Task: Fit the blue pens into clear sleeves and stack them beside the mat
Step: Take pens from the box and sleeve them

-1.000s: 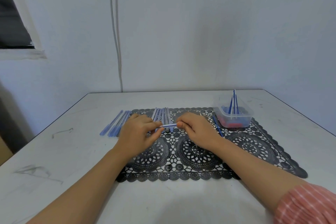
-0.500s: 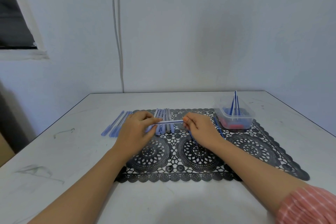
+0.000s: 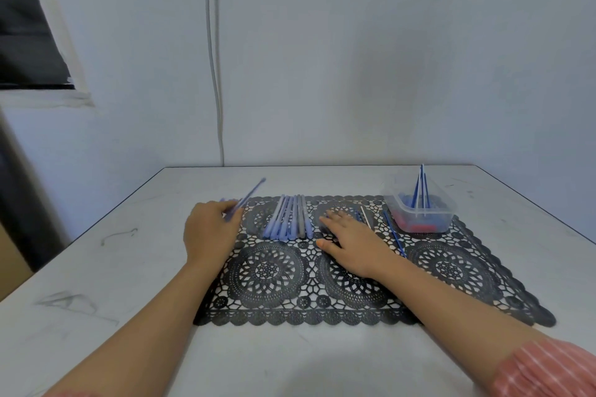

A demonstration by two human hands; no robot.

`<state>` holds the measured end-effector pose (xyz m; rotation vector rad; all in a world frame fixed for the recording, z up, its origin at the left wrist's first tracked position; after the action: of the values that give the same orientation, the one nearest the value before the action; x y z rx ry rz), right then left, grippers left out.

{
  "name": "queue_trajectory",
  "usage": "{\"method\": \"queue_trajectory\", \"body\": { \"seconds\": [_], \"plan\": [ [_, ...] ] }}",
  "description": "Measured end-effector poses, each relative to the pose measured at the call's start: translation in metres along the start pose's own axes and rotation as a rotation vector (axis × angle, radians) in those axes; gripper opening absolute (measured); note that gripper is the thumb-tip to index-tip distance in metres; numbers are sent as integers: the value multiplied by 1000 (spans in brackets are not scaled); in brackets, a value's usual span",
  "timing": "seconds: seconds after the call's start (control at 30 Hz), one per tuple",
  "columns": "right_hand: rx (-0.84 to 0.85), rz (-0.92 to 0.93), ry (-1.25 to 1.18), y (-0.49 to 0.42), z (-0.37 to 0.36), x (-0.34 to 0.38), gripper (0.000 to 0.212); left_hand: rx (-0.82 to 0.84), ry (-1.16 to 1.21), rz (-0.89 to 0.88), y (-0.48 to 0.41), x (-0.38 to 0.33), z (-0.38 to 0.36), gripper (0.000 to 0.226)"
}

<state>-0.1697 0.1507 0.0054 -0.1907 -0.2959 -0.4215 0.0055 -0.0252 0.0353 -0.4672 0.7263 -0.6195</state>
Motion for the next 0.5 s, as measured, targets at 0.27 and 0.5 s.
{"method": "queue_trajectory", "body": {
  "seconds": [0.27, 0.5],
  "plan": [
    [38, -21, 65, 2, 2, 3, 59, 109, -144, 212, -2, 20, -7, 9],
    [43, -29, 58, 3, 3, 4, 59, 154, -318, 153, -3, 18, -10, 16]
  ]
}}
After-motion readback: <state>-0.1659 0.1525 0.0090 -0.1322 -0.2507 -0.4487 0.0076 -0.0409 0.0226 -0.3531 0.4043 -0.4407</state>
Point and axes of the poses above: each hand's wrist, its own y-axis away from the middle knuckle, its own z-axis out of the back of the hand, x = y × z, the point moved 3 cm from there along -y, towards the middle knuckle, and after that the axes turned 8 degrees about -y, right-handed, at the moved point
